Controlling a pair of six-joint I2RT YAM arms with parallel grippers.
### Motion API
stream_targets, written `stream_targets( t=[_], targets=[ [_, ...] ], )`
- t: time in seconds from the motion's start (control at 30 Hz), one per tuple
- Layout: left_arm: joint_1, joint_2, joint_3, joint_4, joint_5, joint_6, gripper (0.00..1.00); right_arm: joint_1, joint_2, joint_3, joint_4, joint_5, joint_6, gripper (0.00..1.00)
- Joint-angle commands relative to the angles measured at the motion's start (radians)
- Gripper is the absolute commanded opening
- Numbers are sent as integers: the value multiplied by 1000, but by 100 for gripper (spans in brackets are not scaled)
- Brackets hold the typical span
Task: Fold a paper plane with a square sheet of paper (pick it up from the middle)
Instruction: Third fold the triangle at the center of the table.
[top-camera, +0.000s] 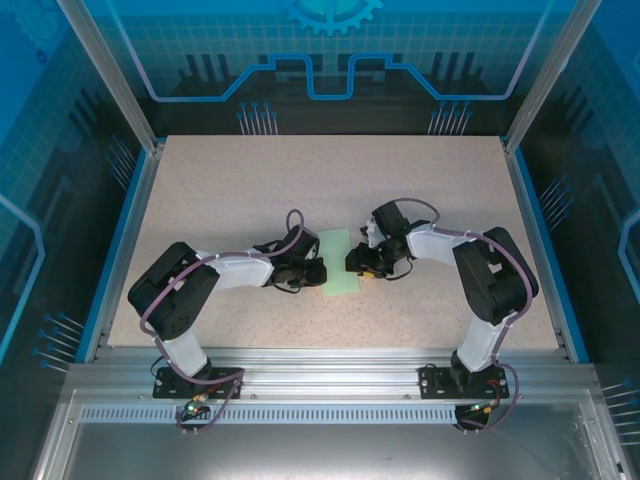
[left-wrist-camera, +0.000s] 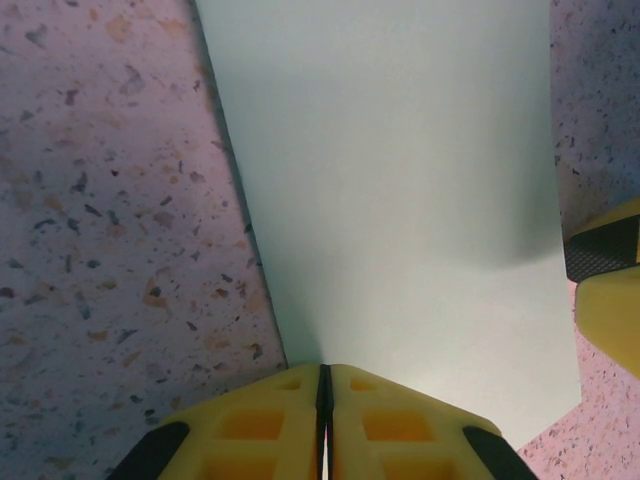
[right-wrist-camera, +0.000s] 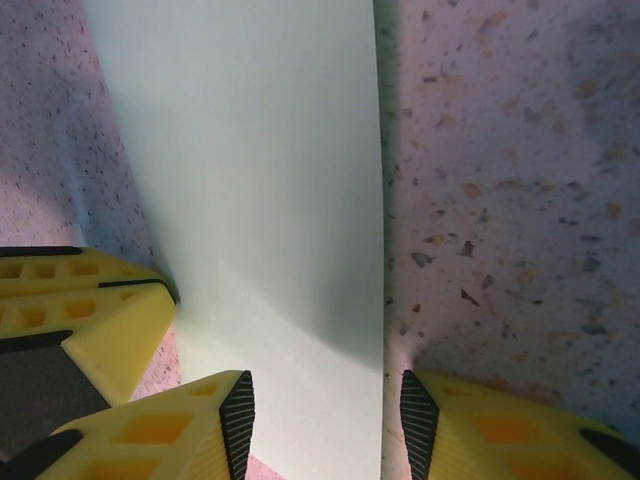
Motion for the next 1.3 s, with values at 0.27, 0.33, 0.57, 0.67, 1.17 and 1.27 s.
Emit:
stream_targets(
  t=[0.27,0.33,0.57,0.67,1.17,1.27],
  targets=[
    [10,-12,-31,-35,10,-22,12,24,-6,-18,57,-70,31,40],
    [10,-15,-30,-35,10,-22,12,16,-12,-19,46,-57,31,40],
    [10,-16,-28,-41,13,-16,12,-9,-29,-37,127,-140,53,41],
    [11,-15,-28,-39,16,-14,12,-9,-30,-25,135,-150,51,43],
    [11,-17,-30,-39,21,-10,12,-34,20,70,71,-144,5,43],
    [11,-25,-33,-34,25,-10,13,-34,27,80,34,-123,-7,37]
  ],
)
